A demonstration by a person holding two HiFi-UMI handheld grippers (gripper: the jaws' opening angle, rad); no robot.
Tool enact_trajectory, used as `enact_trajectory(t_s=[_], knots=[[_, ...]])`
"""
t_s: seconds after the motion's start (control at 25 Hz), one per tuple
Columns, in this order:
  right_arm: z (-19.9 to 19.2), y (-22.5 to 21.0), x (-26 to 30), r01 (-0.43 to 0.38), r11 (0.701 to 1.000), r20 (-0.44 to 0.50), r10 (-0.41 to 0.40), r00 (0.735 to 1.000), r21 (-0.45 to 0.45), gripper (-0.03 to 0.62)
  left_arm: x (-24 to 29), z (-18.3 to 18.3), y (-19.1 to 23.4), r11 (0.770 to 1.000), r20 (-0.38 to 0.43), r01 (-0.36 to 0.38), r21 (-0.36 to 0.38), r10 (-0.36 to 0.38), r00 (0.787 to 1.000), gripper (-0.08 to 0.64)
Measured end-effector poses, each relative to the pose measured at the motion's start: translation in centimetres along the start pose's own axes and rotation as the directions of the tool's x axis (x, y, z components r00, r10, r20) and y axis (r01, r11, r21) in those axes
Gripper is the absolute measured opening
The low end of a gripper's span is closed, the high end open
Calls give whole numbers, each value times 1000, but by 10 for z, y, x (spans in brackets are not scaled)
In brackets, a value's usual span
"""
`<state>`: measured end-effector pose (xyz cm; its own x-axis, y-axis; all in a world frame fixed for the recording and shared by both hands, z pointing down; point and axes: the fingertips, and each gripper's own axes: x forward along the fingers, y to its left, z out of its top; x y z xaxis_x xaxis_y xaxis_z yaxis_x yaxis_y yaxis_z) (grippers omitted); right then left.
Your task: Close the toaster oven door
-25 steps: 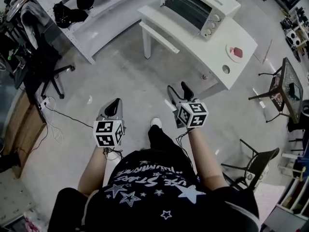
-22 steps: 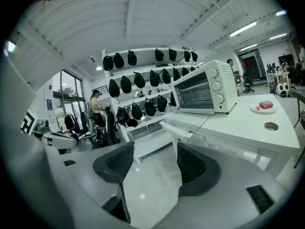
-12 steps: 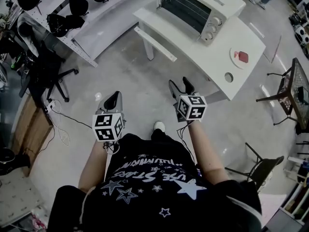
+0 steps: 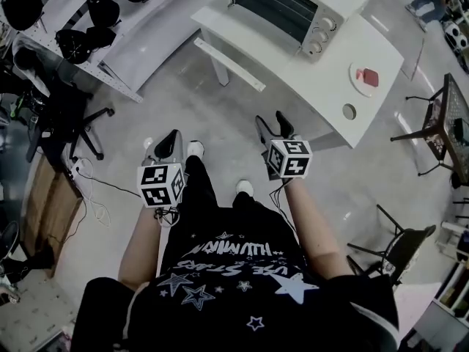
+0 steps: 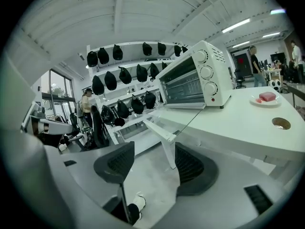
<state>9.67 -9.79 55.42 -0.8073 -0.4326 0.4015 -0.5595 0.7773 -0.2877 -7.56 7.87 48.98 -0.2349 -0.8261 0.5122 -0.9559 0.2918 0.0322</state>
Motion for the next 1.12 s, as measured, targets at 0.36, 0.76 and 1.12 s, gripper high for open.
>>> enact_trajectory(t_s=[0.36,0.76,1.12], knots=[[-10,-15,41,152,987,-21,-151,988,45,264,79,22,31,990,-53,128,54,-125,991,21],[-30,-34,99,365,921,-40,-363,931,140,241,181,25,57,941,-186,316,123,-291,939,21],[-34,-49,134,516,827,16,-533,846,222,181,242,17,80,884,-285,437,168,-381,880,21]])
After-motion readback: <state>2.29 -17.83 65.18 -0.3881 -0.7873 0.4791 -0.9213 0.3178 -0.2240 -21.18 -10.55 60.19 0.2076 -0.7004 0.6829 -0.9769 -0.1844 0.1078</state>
